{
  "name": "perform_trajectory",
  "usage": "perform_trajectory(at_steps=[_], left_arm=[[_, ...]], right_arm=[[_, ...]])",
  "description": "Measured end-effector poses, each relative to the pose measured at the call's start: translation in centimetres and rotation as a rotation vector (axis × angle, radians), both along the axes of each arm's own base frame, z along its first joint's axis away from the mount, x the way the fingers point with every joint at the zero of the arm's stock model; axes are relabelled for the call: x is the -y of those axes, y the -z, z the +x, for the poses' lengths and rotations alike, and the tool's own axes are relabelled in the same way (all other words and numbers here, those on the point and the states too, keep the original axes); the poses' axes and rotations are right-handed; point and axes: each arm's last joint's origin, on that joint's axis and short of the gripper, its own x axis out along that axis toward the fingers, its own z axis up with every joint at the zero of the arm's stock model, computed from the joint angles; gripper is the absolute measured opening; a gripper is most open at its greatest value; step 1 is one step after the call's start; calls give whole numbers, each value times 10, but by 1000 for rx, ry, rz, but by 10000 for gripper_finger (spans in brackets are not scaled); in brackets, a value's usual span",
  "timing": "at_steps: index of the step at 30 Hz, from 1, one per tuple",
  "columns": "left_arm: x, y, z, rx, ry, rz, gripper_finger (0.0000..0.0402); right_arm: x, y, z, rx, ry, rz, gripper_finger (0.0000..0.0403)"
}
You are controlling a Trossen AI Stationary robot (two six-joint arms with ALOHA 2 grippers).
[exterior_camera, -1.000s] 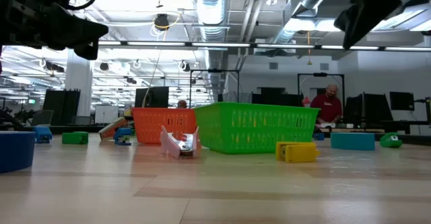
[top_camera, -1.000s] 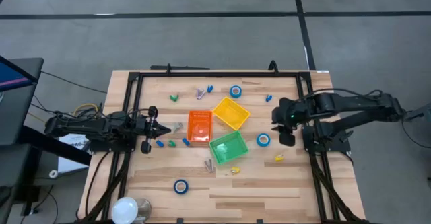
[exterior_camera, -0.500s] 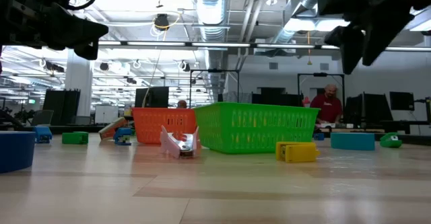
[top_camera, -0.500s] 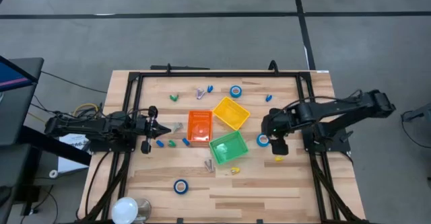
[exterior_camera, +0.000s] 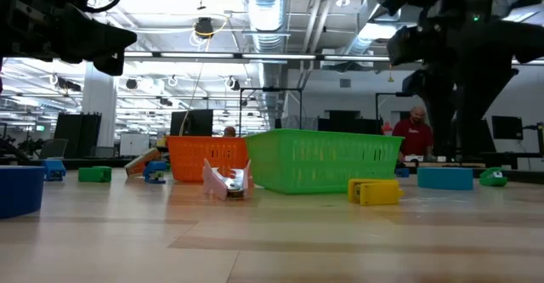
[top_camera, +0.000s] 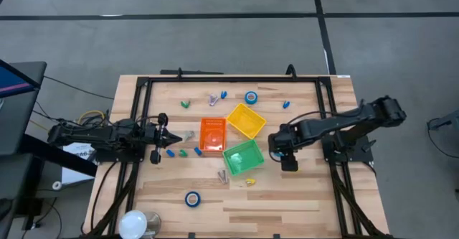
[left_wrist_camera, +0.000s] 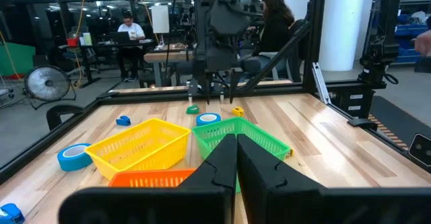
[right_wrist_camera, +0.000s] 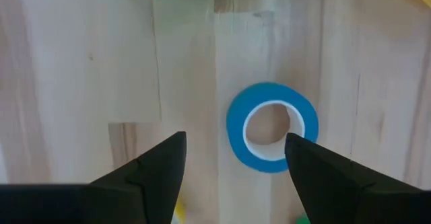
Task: Pick and place Stapler, Stapler remover, tape
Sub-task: Put the blue tape into the yellow bin
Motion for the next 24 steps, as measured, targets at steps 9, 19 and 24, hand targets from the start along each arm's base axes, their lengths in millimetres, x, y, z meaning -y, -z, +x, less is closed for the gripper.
perform_trajectory(at_steps=[9,19,24], left_arm=[[0,0,0,1,-1,0,4],[0,-1,0,6,0,0,4],[0,-1,0,9,-1,0,4]], right_arm=[[3,24,-2,-40,18,9,244],[8,43,-8,-2,74,17,244],[12,50,-10,22,94,21,244]])
